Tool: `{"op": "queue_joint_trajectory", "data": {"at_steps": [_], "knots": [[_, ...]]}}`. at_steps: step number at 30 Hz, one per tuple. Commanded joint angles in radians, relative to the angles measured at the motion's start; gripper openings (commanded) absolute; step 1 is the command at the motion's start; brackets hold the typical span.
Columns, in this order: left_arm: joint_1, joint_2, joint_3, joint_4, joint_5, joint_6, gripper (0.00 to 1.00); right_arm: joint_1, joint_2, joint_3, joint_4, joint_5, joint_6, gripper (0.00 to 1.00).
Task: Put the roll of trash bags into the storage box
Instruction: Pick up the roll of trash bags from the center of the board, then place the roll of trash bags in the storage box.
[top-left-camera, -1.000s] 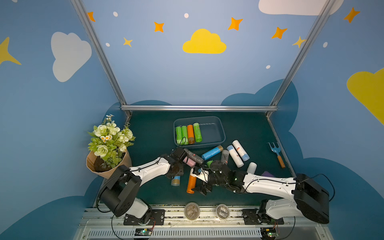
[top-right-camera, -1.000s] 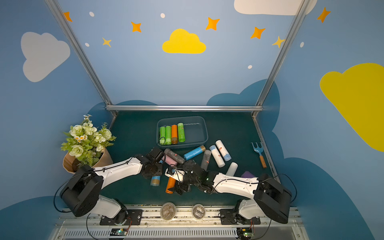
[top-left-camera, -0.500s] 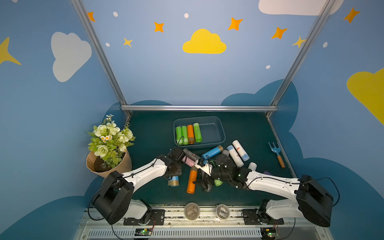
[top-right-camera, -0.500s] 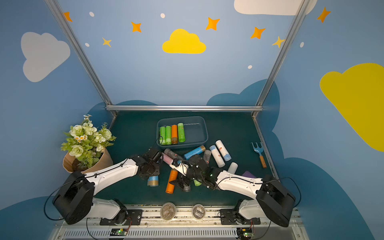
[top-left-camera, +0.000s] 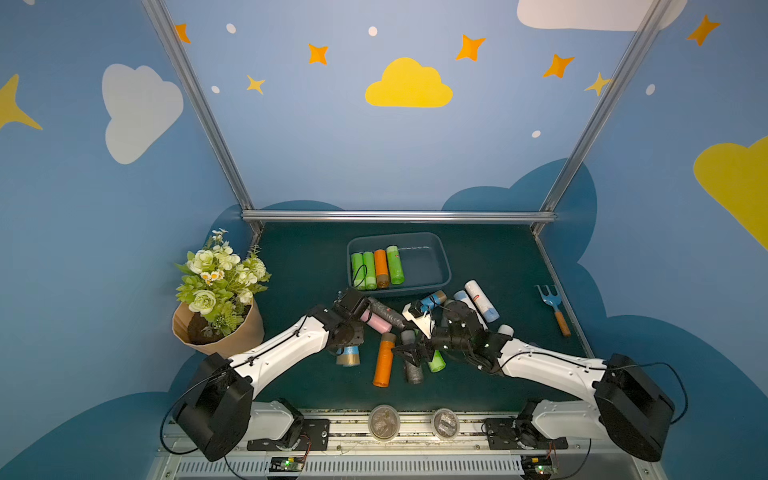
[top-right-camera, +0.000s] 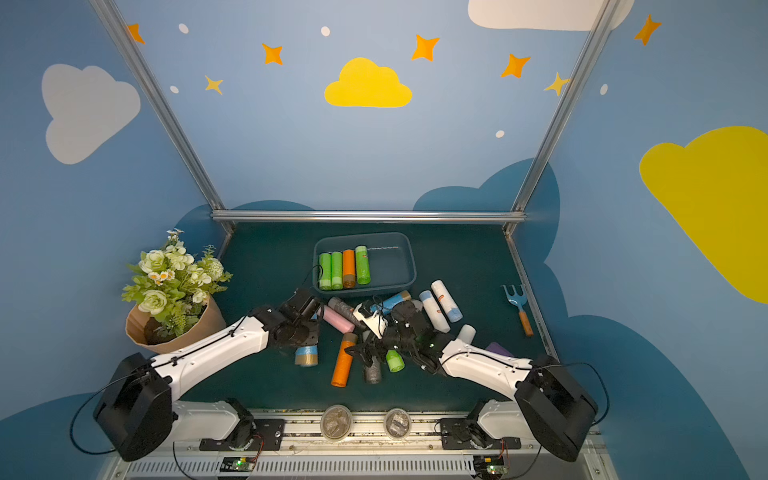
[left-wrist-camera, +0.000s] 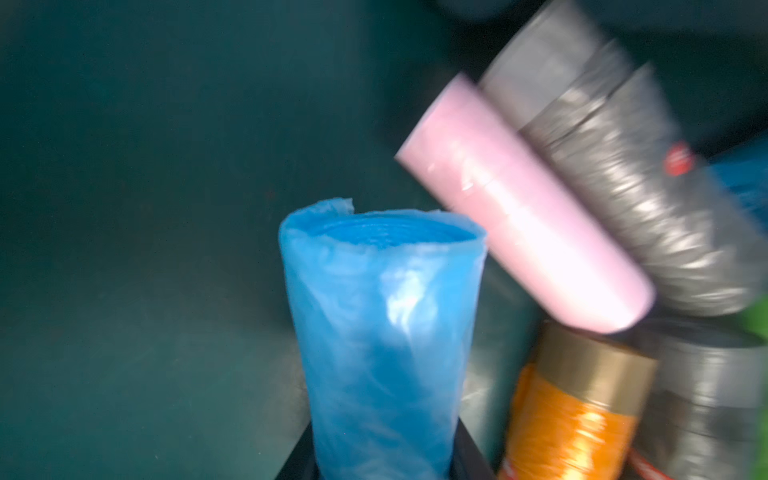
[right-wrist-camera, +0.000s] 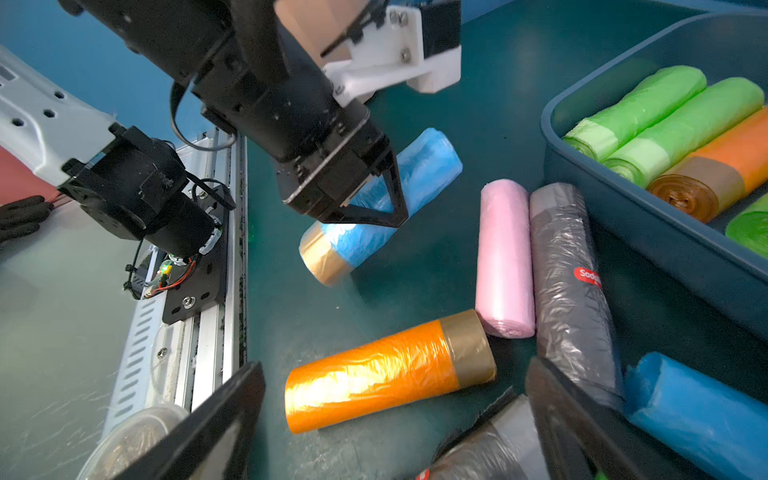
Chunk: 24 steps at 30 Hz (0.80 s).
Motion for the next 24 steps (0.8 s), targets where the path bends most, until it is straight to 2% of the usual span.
{"op": "queue_joint_trajectory", "data": {"at_steps": [1, 4, 11, 24], "knots": [[-0.001, -0.01, 0.076, -0.039, 0.014, 0.004, 0.38, -0.039, 0.002, -0.006, 0.029, -0.002, 0.063, 0.96], [0.005, 0.02, 0.146, -0.043, 0.022, 0.018, 0.38, -0.075, 0.018, 0.009, -0.012, 0.072, 0.113, 0.96], [0.031, 0.17, 0.374, -0.074, 0.062, 0.047, 0.38, -0.136, 0.009, -0.012, 0.001, 0.093, 0.17, 0.96], [0.042, 0.6, 0.938, -0.204, 0.089, 0.073, 0.38, -0.214, -0.031, -0.052, 0.027, 0.104, 0.232, 0.96]]}}
